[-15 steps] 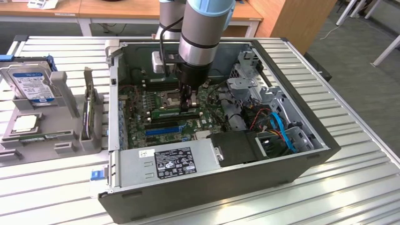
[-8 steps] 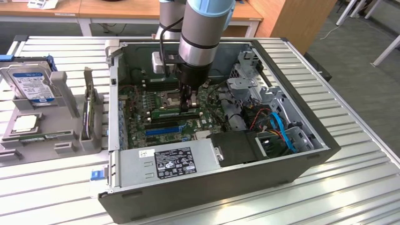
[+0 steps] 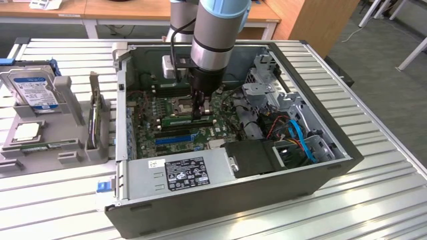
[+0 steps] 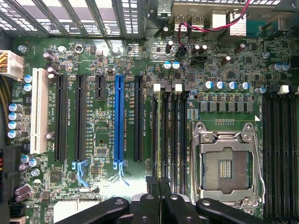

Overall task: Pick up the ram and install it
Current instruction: 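Insert the ram into the slot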

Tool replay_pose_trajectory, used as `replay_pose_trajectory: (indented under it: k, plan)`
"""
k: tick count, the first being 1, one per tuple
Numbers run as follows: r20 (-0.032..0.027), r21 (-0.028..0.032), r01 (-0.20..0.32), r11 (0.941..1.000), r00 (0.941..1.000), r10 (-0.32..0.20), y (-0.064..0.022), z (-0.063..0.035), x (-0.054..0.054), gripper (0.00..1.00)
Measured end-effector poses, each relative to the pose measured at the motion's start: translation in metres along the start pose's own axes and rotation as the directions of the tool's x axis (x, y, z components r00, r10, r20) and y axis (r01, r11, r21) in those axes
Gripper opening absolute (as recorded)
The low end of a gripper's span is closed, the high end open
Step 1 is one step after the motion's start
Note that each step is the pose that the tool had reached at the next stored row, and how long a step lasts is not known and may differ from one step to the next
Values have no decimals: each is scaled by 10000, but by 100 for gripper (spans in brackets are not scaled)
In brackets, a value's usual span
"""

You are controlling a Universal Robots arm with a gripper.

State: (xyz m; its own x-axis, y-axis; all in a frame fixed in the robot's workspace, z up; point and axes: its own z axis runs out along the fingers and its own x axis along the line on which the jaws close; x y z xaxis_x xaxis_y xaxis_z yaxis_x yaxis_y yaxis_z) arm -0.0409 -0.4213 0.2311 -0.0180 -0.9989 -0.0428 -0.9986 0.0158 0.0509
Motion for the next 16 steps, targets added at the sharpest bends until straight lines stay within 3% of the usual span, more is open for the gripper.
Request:
replay_pose_trajectory:
  k: [16]
  plan:
    - [1, 1, 0, 10000, 10000, 0, 0, 8, 0, 12]
